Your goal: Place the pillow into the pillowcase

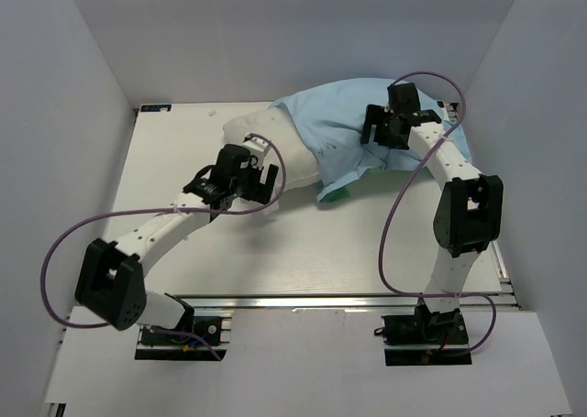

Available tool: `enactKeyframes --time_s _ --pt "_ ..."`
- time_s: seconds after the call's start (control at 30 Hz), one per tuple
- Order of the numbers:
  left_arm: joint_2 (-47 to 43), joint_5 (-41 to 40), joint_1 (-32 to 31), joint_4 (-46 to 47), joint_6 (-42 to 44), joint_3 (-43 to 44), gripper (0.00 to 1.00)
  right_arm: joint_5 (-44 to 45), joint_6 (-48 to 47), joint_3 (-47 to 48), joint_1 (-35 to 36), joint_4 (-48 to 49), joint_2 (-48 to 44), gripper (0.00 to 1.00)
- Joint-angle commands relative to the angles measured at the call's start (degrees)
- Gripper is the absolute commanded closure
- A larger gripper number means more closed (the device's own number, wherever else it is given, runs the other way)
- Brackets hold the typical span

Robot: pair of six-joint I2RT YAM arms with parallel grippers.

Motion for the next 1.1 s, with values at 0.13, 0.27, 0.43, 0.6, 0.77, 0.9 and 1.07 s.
enactKeyframes --time_s 0.13,0.27,0.43,0.6,0.77,0.9,1.07 --pt "13.7 -2.6 0.0 3.3 6.4 10.0 0.02 -3.3 -4.0 3.6 0.3 3.3 -1.3 0.11" --pt "21.9 1.0 0.0 1.2 6.4 16.1 0.02 -3.8 -4.6 2.6 0.3 2.5 -3.6 0.11" --pt "25.3 1.4 -0.1 1.9 3.9 19.3 1.0 -6.1 -7.3 0.8 0.6 -2.3 -9.8 0.11" --pt "17.7 7.7 -0.1 9.6 -1.3 16.2 1.0 -9.9 -8.8 -7.5 2.0 -5.1 -23.9 0.11" --pt "11.5 17.4 -0.4 14.6 -10.1 15.8 1.0 -17.2 -5.3 -20.8 5.5 -3.9 -36.3 0.11" --pt "10.2 21.2 -1.0 15.3 -14.0 18.4 1.0 -21.2 -3.1 -29.5 8.3 0.6 -39.6 0.11" --pt "9.8 19.6 -2.8 16.4 -16.3 20.4 1.0 -23.5 3.0 -33.0 9.8 8.3 -35.2 0.11"
